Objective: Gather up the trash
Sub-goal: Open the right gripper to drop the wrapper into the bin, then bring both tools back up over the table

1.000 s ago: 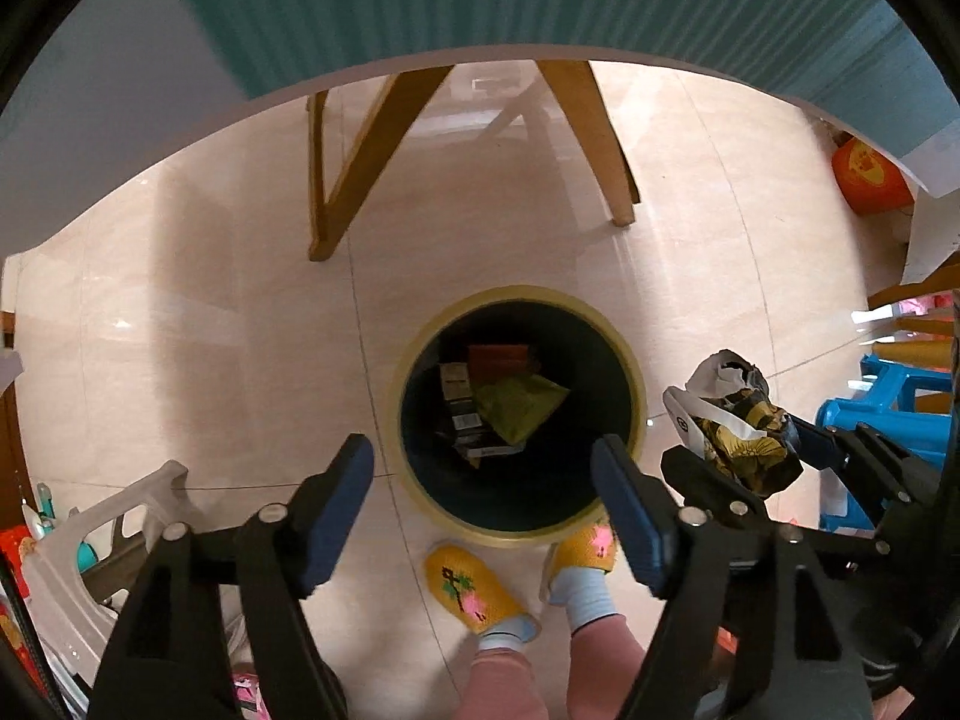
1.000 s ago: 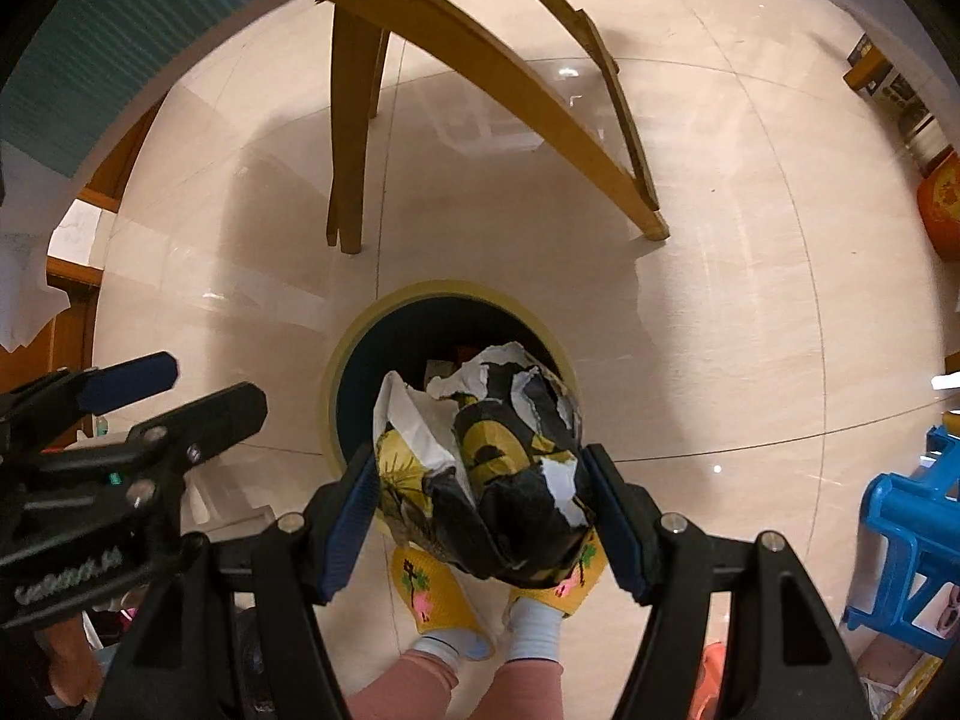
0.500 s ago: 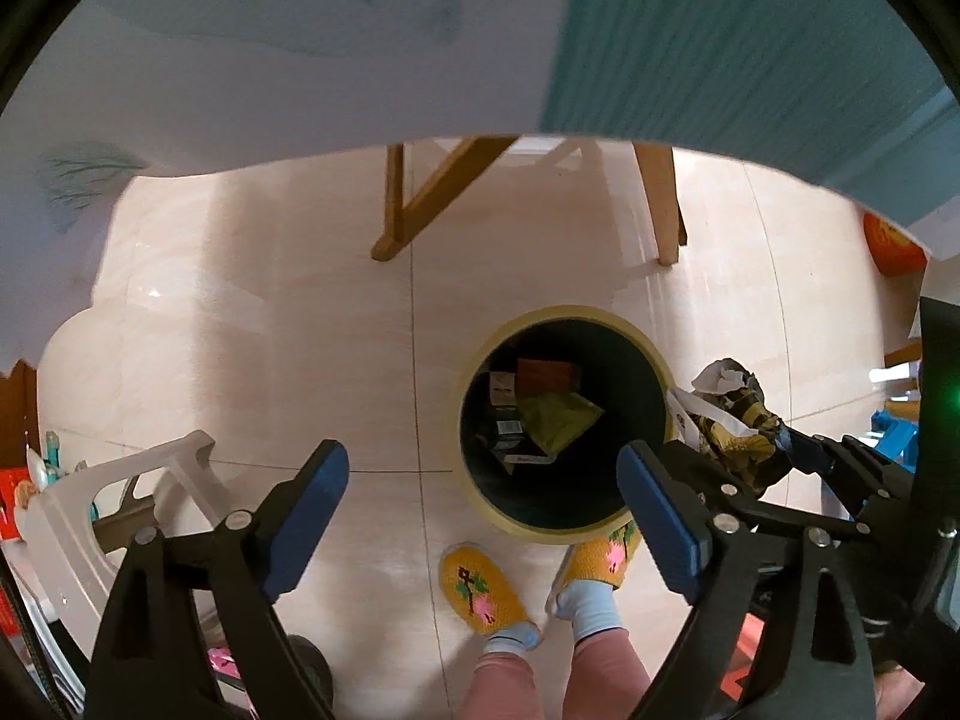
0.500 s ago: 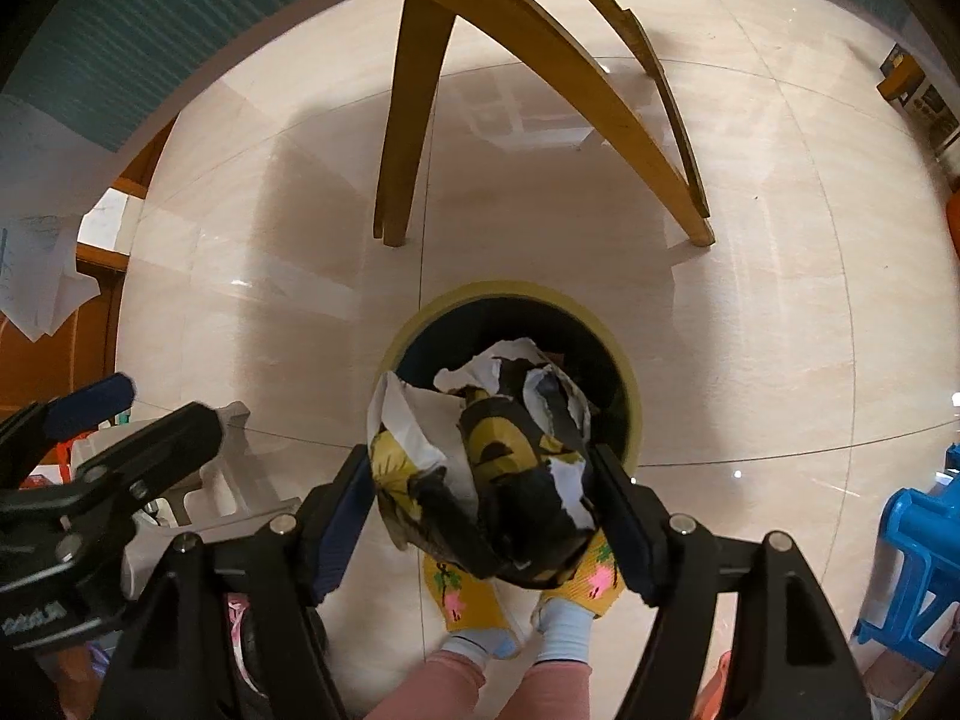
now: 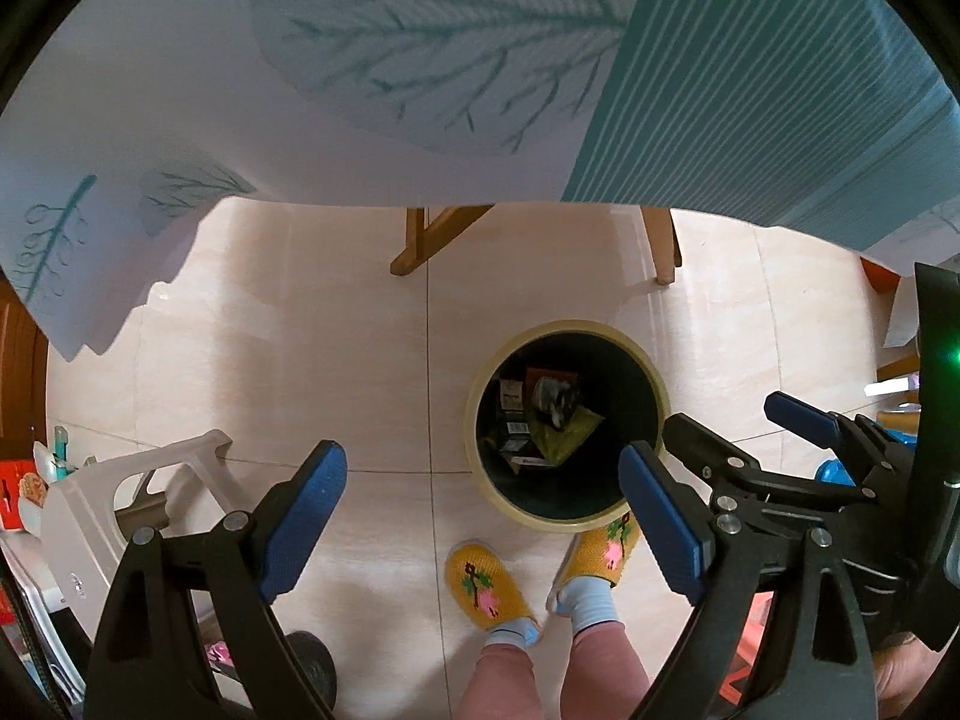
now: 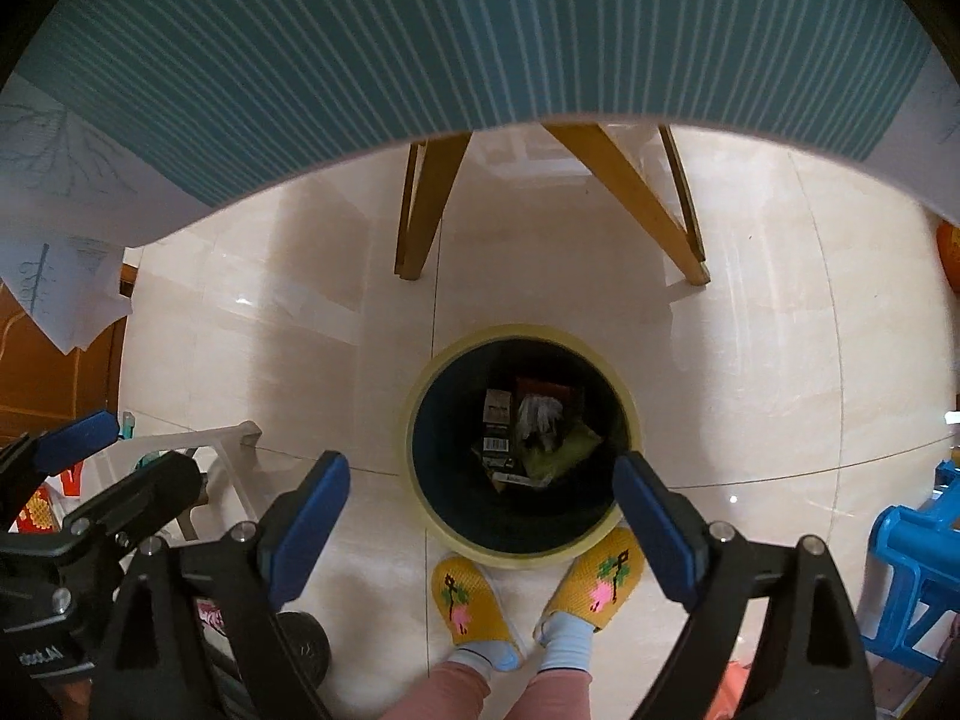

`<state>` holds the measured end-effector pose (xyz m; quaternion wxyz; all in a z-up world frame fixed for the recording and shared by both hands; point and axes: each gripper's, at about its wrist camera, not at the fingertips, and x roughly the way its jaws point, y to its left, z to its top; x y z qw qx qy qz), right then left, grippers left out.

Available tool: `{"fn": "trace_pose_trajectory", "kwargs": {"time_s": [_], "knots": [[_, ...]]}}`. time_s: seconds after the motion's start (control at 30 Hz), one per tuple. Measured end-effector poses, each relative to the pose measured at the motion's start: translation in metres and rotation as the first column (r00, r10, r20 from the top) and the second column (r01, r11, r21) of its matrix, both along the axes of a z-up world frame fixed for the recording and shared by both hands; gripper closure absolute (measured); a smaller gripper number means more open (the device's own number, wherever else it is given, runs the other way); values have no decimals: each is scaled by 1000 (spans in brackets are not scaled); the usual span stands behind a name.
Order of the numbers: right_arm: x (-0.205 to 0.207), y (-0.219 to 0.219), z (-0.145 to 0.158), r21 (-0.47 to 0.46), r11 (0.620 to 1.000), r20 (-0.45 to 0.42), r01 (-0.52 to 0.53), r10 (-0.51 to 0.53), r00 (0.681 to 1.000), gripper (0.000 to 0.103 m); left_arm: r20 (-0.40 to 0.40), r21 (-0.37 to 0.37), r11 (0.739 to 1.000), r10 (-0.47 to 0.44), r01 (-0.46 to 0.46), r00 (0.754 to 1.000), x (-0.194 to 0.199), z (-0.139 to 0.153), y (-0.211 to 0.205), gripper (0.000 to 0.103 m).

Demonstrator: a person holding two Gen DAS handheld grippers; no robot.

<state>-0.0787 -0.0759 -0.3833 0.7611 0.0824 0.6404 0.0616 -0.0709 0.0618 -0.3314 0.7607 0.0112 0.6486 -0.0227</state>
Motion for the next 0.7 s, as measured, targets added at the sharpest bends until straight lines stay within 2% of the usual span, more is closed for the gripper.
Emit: {"fn": "trace_pose_trajectory", "kwargs": {"time_s": [0.23, 0.37, 0.53, 0.7], "knots": [[-5, 2, 26, -8, 1000, 9, 12, -12, 1000, 13, 26, -5, 1000, 1, -1, 1000, -2, 33, 5, 12], [-10, 2, 57, -10, 1000, 21, 20, -20, 1000, 13, 49, -16, 1000, -1, 2, 999, -4, 69, 8, 12], [-17, 1, 117, -22, 999, 61, 28, -26, 998, 13, 114, -23, 999, -28, 31, 993, -2, 130, 13, 12], [-22, 3, 187, -46, 999, 140, 29, -22, 990, 13, 224, -39, 997, -51, 61, 973, 5, 201, 20, 12]]}}
